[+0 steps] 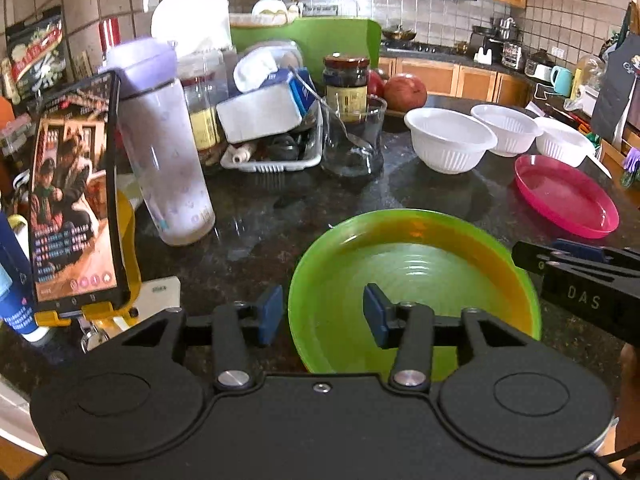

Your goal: Organize plates and bowls

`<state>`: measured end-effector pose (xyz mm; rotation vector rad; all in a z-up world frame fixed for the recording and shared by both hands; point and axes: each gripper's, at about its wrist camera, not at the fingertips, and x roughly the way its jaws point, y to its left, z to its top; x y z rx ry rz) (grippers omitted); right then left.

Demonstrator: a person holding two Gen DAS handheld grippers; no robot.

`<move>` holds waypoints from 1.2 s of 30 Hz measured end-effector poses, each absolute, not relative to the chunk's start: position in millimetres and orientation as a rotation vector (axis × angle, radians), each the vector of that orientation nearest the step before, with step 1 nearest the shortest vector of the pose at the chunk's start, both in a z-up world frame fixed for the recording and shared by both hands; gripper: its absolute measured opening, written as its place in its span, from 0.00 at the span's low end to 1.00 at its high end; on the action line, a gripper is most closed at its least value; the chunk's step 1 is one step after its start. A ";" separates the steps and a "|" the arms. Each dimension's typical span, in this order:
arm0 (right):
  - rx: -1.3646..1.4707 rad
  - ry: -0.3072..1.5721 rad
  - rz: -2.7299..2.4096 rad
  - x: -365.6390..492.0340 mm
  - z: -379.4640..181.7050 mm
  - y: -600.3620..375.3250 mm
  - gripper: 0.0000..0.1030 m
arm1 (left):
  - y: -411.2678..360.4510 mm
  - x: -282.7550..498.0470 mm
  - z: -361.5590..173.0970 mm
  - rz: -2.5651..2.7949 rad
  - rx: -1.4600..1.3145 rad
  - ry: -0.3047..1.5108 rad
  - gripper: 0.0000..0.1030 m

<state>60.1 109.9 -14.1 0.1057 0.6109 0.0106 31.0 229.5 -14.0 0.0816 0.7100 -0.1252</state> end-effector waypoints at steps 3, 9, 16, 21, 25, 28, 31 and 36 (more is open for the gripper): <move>0.123 0.600 0.003 57.5 -13.2 110.0 0.45 | 231.8 29.3 -11.2 -0.146 0.080 0.695 0.52; 0.131 0.566 -0.032 53.5 -9.7 114.2 0.52 | 231.8 29.8 -9.7 -0.167 0.086 0.672 0.56; 0.143 0.518 -0.129 41.1 -9.1 104.3 0.60 | 225.9 31.6 -8.7 -0.207 0.082 0.673 0.57; 0.152 0.494 -0.189 34.1 -7.3 80.4 0.65 | 214.4 31.2 -6.3 -0.239 0.085 0.663 0.57; 0.184 0.472 -0.218 29.5 -2.3 52.4 0.65 | 198.4 30.1 -3.4 -0.244 0.094 0.646 0.57; 0.191 0.454 -0.240 28.0 1.7 27.4 0.65 | 183.7 29.8 -1.8 -0.241 0.096 0.642 0.57; 0.190 0.438 -0.243 27.8 5.3 -1.9 0.65 | 165.8 33.7 -0.9 -0.242 0.081 0.666 0.57; 0.186 0.432 -0.232 30.1 9.2 -49.3 0.65 | 129.1 40.4 -0.7 -0.237 0.063 0.693 0.57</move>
